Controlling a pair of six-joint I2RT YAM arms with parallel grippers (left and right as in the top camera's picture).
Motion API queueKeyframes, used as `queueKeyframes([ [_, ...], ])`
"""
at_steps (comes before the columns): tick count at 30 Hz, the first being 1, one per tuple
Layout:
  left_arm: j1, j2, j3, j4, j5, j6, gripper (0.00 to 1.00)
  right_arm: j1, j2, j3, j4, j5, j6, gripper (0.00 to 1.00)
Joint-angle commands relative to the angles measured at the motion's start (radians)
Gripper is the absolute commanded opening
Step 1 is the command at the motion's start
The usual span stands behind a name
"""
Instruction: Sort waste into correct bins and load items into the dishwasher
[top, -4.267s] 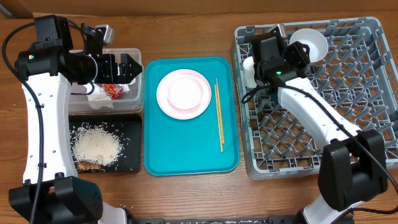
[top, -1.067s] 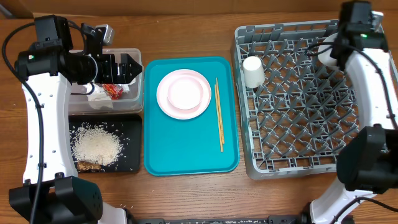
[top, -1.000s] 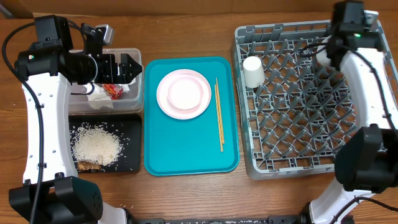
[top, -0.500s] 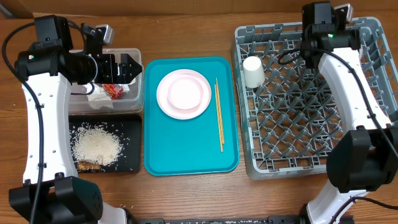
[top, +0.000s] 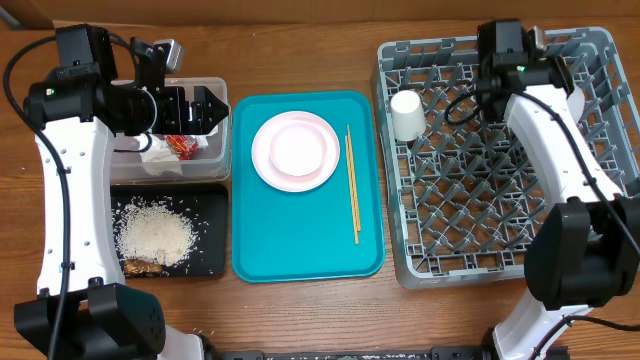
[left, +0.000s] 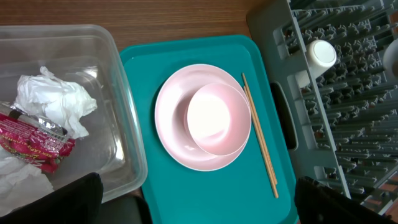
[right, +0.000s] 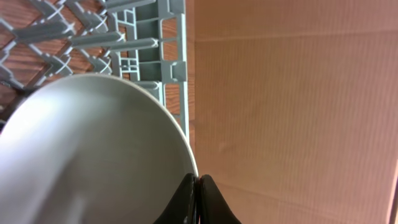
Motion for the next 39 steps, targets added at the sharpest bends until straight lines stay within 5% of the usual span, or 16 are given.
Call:
queueKeyframes([
  [1,-0.002,-0.008,0.026,0.001,-0.002,-0.007,1.0,0.028,-0.026,-0.032,0.058,0.053,-0.087,0.04],
  [15,-0.002,-0.008,0.026,0.001,-0.002,-0.007,1.0,0.104,0.025,-0.039,0.109,0.114,-0.113,0.04],
  [21,-0.002,-0.008,0.026,0.001,-0.002,-0.007,1.0,0.105,0.105,-0.039,0.139,0.206,-0.28,0.04],
  [39,-0.002,-0.008,0.026,0.001,-0.002,-0.007,1.0,0.228,0.126,-0.039,0.188,0.167,-0.28,0.09],
])
